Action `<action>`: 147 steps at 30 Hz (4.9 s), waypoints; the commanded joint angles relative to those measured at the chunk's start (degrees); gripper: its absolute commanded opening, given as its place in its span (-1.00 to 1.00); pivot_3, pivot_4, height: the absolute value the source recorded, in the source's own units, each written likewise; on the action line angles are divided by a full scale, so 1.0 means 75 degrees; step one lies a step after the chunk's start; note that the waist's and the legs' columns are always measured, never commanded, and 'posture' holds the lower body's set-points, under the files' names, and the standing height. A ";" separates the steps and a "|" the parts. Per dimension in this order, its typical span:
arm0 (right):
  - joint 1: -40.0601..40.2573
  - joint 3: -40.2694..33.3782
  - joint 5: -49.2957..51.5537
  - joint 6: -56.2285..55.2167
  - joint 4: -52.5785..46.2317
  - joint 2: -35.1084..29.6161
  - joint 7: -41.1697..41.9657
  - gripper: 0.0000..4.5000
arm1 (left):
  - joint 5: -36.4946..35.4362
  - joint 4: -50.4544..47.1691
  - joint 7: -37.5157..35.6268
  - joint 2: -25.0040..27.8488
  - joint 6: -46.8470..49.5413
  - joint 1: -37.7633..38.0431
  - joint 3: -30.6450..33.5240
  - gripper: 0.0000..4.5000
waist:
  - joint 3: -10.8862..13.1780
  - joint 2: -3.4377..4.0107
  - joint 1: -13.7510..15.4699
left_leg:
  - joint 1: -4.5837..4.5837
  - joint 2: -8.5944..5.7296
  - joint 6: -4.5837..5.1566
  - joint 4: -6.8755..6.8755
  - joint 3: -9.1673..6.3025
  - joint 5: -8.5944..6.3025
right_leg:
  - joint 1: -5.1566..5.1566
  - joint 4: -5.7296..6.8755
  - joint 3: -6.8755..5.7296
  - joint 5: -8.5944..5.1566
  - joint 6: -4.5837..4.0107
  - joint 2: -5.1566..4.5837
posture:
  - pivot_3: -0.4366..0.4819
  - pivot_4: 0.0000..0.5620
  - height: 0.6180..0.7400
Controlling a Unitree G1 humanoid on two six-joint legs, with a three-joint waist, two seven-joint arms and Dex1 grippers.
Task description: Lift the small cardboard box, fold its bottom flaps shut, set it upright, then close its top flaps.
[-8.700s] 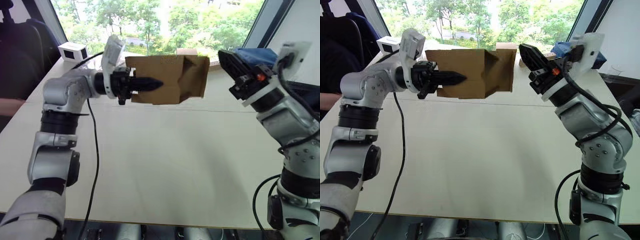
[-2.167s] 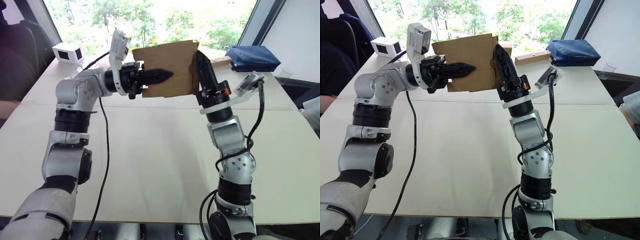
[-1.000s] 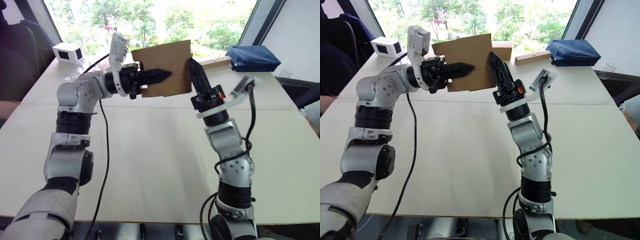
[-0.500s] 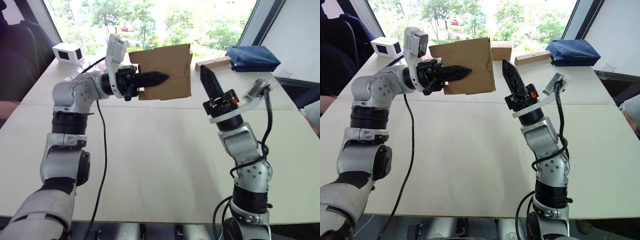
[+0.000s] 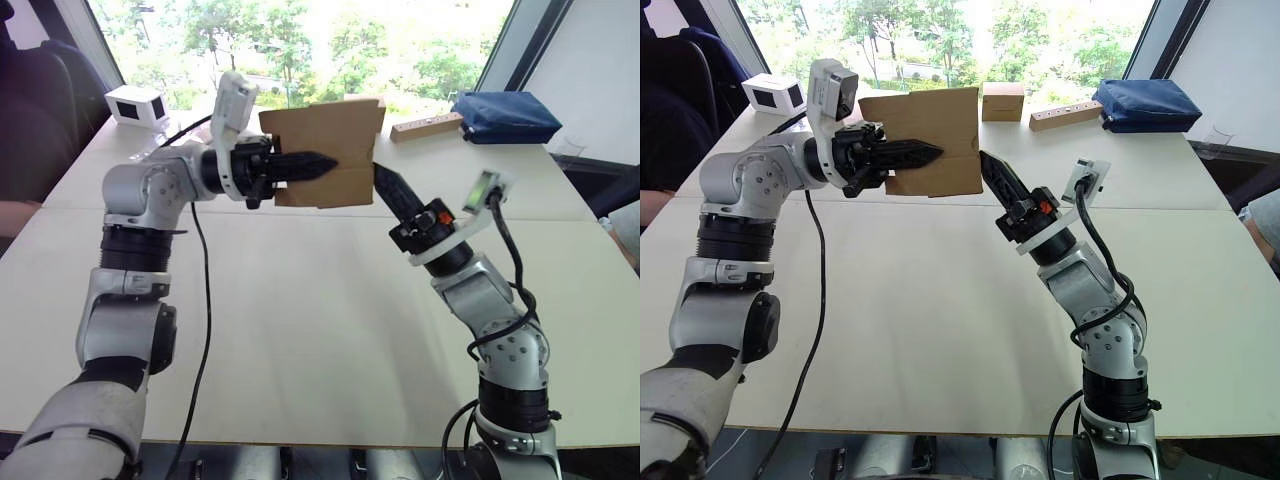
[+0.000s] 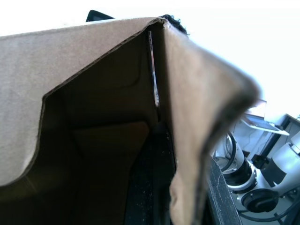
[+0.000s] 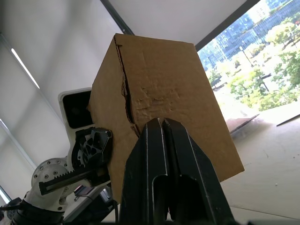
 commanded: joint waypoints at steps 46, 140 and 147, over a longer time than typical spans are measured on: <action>0.2206 -0.0068 -0.1777 0.2873 -0.3624 -0.6108 0.0934 -1.00 | 0.5525 -0.1894 -0.1837 0.0344 0.0140 -0.2133 -0.7219 -0.30 | 0.0003 -0.0008 0.0208 | -0.0015 -0.0007 0.0021 0.0023 -0.0001 -0.0012 | -0.0002 -0.0027 0.0011 -0.0019 -0.0017 0.0004 | -0.05 -0.47 1.00; 0.1300 0.0483 -0.4985 0.0931 -0.0504 -0.3981 0.4481 -1.00 | 0.0858 -0.4790 0.3555 0.1486 0.0417 0.5450 0.0333 -0.55 | -0.0011 -0.0001 0.0187 | 0.0032 -0.0007 0.0007 0.0022 0.0000 -0.0004 | 0.0038 0.0003 -0.0007 -0.0005 0.0002 -0.0028 | -0.05 -0.47 1.00; 0.0394 0.0244 -0.4273 0.1399 -0.0442 -0.3955 0.4442 -1.00 | 0.0184 -0.4724 0.3171 0.1587 0.0769 0.4623 0.0277 -0.55 | -0.0010 -0.0003 0.0182 | 0.0036 -0.0006 0.0005 0.0016 0.0000 -0.0004 | 0.0038 0.0002 -0.0006 -0.0005 0.0002 -0.0023 | -0.05 -0.47 1.00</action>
